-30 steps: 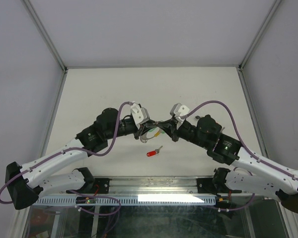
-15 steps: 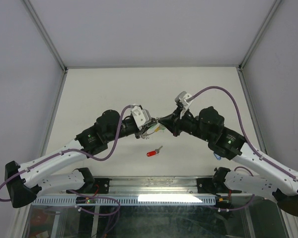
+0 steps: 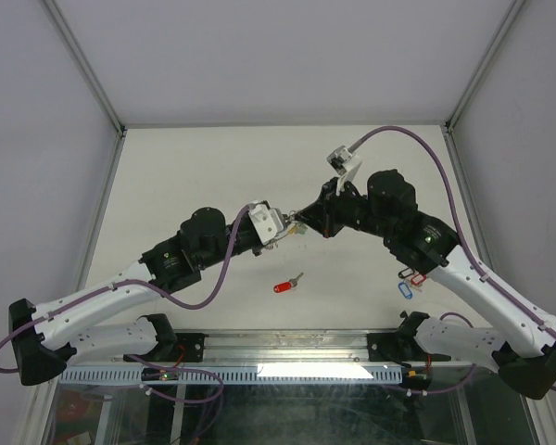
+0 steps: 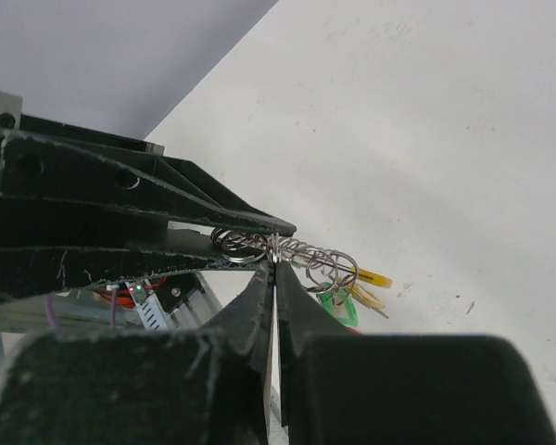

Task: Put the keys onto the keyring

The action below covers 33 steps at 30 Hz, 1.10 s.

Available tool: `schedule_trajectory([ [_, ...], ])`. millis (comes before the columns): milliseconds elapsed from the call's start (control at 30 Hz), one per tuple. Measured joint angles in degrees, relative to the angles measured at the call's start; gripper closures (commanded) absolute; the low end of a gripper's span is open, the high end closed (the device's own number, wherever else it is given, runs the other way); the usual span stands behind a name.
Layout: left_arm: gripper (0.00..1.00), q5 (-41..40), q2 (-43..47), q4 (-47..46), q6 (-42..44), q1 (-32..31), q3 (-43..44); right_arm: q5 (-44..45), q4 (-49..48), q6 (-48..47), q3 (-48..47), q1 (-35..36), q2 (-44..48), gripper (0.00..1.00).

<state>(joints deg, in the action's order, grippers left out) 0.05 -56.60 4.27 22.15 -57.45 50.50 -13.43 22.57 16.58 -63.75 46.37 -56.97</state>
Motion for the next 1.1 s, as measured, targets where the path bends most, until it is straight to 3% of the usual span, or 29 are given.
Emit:
schedule_trajectory([
  [600, 1.00, -4.68, -0.72, 1.09, 6.78, -1.14, 0.48, -11.06, 12.33, 4.81, -11.21, -6.05, -9.25, 1.00],
  [1100, 1.00, -5.73, -1.57, 1.81, 9.11, -1.51, 0.68, -12.00, 19.80, 2.34, -16.06, -6.23, -12.68, 1.00],
])
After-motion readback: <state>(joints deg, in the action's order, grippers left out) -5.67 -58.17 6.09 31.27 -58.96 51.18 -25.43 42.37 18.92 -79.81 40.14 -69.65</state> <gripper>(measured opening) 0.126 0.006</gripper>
